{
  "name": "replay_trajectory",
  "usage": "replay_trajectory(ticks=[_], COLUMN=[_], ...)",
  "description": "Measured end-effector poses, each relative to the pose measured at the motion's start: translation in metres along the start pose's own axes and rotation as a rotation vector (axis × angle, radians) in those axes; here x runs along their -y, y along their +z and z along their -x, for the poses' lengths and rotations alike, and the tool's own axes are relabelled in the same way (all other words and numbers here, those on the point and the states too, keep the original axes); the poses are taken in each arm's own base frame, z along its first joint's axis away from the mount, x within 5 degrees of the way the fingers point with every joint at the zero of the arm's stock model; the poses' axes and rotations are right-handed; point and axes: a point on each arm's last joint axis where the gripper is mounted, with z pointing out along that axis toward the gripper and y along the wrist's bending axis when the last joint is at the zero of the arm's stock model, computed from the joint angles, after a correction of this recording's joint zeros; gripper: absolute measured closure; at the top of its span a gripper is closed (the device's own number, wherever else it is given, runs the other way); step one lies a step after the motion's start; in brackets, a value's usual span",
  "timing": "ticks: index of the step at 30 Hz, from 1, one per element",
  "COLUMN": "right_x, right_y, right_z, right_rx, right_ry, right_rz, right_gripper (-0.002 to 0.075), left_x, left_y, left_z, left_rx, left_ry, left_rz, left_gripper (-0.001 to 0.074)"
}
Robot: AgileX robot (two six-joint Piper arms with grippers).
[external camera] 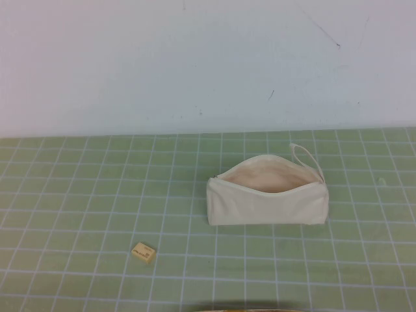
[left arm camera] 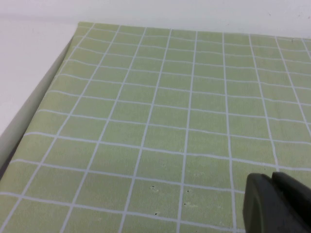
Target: Put eraser into pencil case
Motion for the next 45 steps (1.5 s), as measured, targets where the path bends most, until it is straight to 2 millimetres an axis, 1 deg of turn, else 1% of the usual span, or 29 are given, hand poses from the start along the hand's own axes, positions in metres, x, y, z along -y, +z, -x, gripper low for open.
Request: replay_trajectory(ticks=[24,26,28,30,32,33,38,40,42,43,45], right_x=[0.000,0.000,0.000,0.000,0.000,0.000,0.000,0.000,0.000,0.000,0.000], right_y=[0.000,0.000,0.000,0.000,0.000,0.000,0.000,0.000,0.000,0.000,0.000], right_z=[0.000,0.000,0.000,0.000,0.000,0.000,0.000,0.000,0.000,0.000,0.000], right_rx=[0.000,0.000,0.000,0.000,0.000,0.000,0.000,0.000,0.000,0.000,0.000], right_ry=[0.000,0.000,0.000,0.000,0.000,0.000,0.000,0.000,0.000,0.000,0.000], right_rz=[0.000,0.000,0.000,0.000,0.000,0.000,0.000,0.000,0.000,0.000,0.000], right_gripper=[0.0727,0.0727,0.0727,0.0727,0.0727,0.0727,0.0727,0.0727,0.0727,0.0727,0.0727], left_x=[0.000,0.003,0.007,0.013,0.017,0.018,0.019,0.020,0.020,0.022,0.029], left_y=[0.000,0.000,0.000,0.000,-0.001,-0.002,-0.002,-0.003,-0.003,-0.005,-0.015], left_z=[0.000,0.001,0.002,0.003,0.005,0.007,0.011,0.012,0.012,0.016,0.031], left_rx=[0.000,0.003,0.003,-0.001,-0.003,-0.001,0.018,0.026,0.029,0.024,0.024], left_ry=[-0.015,-0.132,-0.329,-0.567,-0.755,-0.812,-0.940,-0.957,-0.904,-0.842,-0.674], left_rz=[-0.004,-0.034,-0.084,-0.148,-0.206,-0.225,-0.262,-0.270,-0.274,-0.286,-0.329], left_gripper=[0.0736,0.0736,0.0736,0.0736,0.0736,0.0736,0.0736,0.0736,0.0736,0.0736,0.0736])
